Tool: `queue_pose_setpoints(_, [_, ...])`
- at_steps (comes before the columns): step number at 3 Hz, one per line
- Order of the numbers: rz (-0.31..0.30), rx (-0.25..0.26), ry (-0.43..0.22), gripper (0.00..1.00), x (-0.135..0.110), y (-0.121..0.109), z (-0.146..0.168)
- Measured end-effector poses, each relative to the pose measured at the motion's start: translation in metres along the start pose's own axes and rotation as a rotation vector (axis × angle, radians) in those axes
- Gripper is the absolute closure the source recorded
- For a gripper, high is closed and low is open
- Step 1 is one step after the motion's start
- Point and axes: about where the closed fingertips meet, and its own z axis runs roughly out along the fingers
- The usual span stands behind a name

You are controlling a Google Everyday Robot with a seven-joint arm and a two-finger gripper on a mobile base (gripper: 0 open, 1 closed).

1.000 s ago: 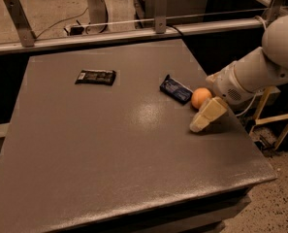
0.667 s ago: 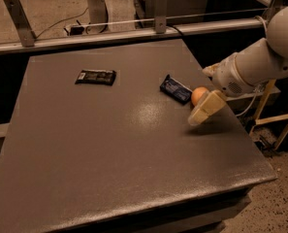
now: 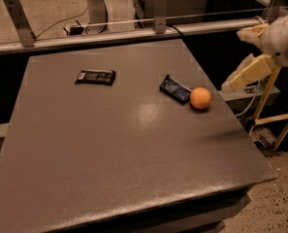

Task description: Move orange near rxbar blueberry

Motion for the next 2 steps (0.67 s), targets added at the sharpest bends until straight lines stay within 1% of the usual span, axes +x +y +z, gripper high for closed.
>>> queue_pose_setpoints(1, [0.053, 0.035, -0.018, 0.00, 0.000, -0.026, -0.060])
queue_pose_setpoints(2, [0.076, 0.106, -0.004, 0.00, -0.004, -0.042, -0.104])
